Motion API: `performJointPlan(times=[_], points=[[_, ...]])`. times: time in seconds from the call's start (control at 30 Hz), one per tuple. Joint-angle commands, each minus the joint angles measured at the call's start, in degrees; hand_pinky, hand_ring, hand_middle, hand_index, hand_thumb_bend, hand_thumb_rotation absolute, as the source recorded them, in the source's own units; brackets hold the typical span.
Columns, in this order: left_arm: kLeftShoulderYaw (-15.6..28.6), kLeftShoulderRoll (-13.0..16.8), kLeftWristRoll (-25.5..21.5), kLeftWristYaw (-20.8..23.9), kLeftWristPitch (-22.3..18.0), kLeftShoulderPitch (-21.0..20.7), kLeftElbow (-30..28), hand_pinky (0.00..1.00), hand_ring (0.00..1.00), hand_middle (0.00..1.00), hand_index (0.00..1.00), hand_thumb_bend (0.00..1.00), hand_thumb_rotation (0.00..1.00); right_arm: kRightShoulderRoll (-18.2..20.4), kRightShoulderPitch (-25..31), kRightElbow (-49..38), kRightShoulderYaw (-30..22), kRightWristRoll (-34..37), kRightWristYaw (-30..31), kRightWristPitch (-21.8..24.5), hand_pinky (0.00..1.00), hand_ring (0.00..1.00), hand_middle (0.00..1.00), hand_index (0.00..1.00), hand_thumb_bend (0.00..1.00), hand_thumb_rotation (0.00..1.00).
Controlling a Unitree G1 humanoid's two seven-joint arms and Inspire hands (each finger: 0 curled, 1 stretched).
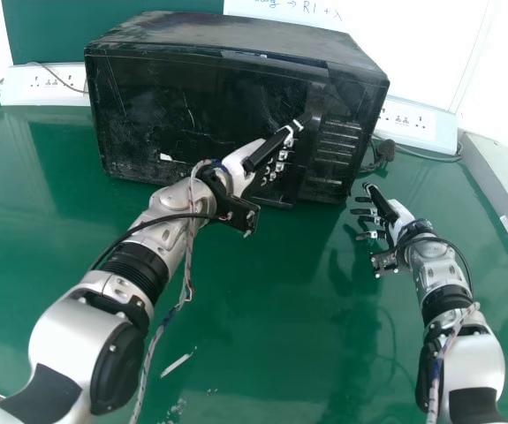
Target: Open the door of oven
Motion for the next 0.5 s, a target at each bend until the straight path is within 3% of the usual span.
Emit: performJointPlan(times=[0.0,0.47], points=[[0.15,-3.25,-1.07,-2.42,-0.14,-1.54,0.04,0.68,0.69,0.8,0.96,1.0,0.96,2.46,3.19,2.1,0.65,-0.6,1.36,2.33,0.59,0.67,0.7,0.82,0.6,1.0],[0.8,-3.32,-1.9,-4.56,-0.76,-1.41,-0.2,0.58,0.62,0.68,0.93,1.0,0.99,2.57,3.01,2.2,0.86,-0.8,1.09,2.69,0.59,0.67,0.7,0.81,0.6,1.0]])
